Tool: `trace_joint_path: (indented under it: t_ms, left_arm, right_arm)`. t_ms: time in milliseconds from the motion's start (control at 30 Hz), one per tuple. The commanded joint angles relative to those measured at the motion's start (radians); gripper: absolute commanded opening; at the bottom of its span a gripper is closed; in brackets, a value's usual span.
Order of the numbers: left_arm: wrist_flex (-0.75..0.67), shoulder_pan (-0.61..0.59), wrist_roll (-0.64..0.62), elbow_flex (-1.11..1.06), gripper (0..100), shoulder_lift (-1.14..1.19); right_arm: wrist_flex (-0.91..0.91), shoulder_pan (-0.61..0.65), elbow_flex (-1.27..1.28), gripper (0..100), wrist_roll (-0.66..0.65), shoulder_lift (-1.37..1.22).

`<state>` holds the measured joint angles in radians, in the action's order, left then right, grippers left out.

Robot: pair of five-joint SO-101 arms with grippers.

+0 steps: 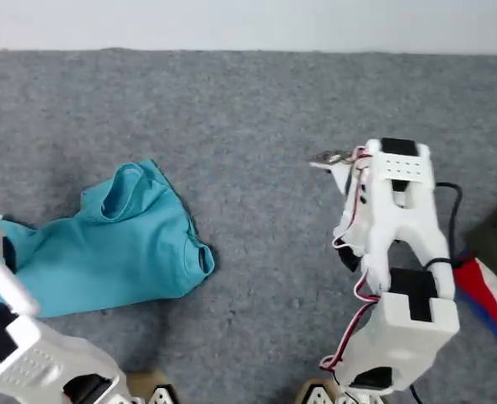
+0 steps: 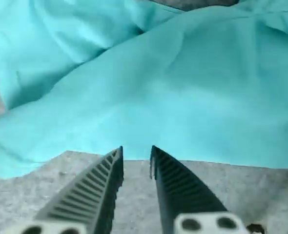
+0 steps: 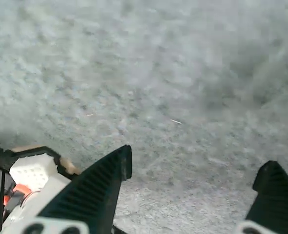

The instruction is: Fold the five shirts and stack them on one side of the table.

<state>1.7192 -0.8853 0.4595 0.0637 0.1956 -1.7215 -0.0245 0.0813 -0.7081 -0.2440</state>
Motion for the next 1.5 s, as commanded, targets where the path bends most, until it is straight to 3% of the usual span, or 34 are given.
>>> trace_joint_path:
  t_ms: [0, 200, 367, 467, 600, 800, 867, 967, 1167, 1267, 1467]
  left_arm:
    - [0.032, 0.025, 0.015, -0.007, 9, -0.015]
    - [-0.152, 0.025, 0.020, -0.030, 9, 0.049]
    - [-0.292, -0.017, 0.028, -0.027, 9, 0.071]
    - [-0.423, -0.023, 0.100, -0.035, 9, 0.074]
    - [-0.629, 0.026, 0.109, -0.035, 9, 0.074]
    - [-0.766, 0.083, 0.097, -0.024, 9, 0.130]
    - [-0.738, 0.063, -0.003, -0.012, 9, 0.124]
    - [-0.565, 0.035, -0.169, 0.019, 9, 0.095]
    - [-0.138, 0.035, -0.189, 0.070, 9, 0.052]
    - [-0.064, 0.008, -0.189, 0.074, 9, 0.051]
    - [-0.038, -0.084, -0.189, 0.070, 9, 0.052]
  right_arm:
    - [-0.027, 0.114, 0.000, 39.5, 0.011, 0.061]
    - [0.002, 0.297, 0.000, 39.5, 0.110, 0.127]
    - [-0.008, 0.366, 0.000, 39.5, 0.147, 0.139]
    - [-0.024, 0.406, 0.000, 39.5, 0.144, 0.139]
    - [-0.027, 0.495, -0.005, 39.5, 0.150, 0.139]
    - [-0.016, 0.670, -0.060, 39.6, 0.269, 0.128]
    - [-0.015, 0.711, -0.126, 39.6, 0.287, 0.127]
    - [0.002, 0.748, -0.233, 39.7, 0.342, 0.104]
    - [-0.015, 0.809, -0.497, 45.6, 0.457, -0.108]
    - [-0.074, 0.846, -0.646, 50.7, 0.517, -0.255]
    - [-0.076, 0.903, -0.810, 50.8, 0.522, -0.389]
